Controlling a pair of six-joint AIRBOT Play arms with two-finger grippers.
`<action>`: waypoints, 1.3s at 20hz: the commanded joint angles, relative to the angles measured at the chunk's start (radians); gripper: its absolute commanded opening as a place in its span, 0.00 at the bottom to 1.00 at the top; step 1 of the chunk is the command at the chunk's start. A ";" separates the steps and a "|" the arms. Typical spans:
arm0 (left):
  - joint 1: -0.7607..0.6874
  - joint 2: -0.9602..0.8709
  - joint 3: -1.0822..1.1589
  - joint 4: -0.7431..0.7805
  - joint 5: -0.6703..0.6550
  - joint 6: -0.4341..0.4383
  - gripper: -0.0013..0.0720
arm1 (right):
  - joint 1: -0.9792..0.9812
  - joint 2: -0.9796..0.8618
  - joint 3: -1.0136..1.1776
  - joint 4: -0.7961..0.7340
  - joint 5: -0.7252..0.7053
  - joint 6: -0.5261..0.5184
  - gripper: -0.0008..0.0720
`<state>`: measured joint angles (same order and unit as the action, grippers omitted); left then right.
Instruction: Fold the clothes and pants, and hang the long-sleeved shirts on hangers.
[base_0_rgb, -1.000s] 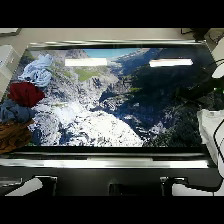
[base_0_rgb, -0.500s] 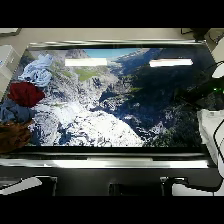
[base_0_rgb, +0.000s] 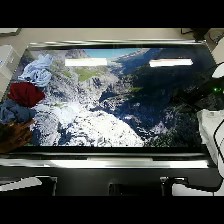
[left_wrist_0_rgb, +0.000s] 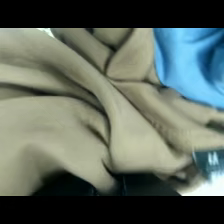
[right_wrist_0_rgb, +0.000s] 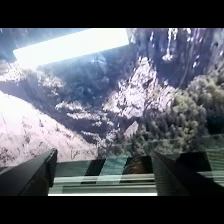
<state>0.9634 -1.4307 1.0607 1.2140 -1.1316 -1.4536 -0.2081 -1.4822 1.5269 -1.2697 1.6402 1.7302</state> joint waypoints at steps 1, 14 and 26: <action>0.001 0.100 0.077 -0.027 -0.047 0.011 0.05 | 0.001 0.000 0.000 0.009 0.005 0.005 0.93; -0.695 0.933 0.225 -0.309 0.302 -0.302 0.05 | 0.001 0.000 0.000 0.010 -0.116 -0.025 0.93; -1.556 0.124 0.036 -0.306 0.323 -0.191 0.05 | 0.001 0.012 0.000 -0.016 0.046 -0.059 0.93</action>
<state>-0.4454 -1.0630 1.1088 0.9108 -0.8238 -1.6814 -0.2081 -1.4738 1.5269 -1.2789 1.6432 1.6764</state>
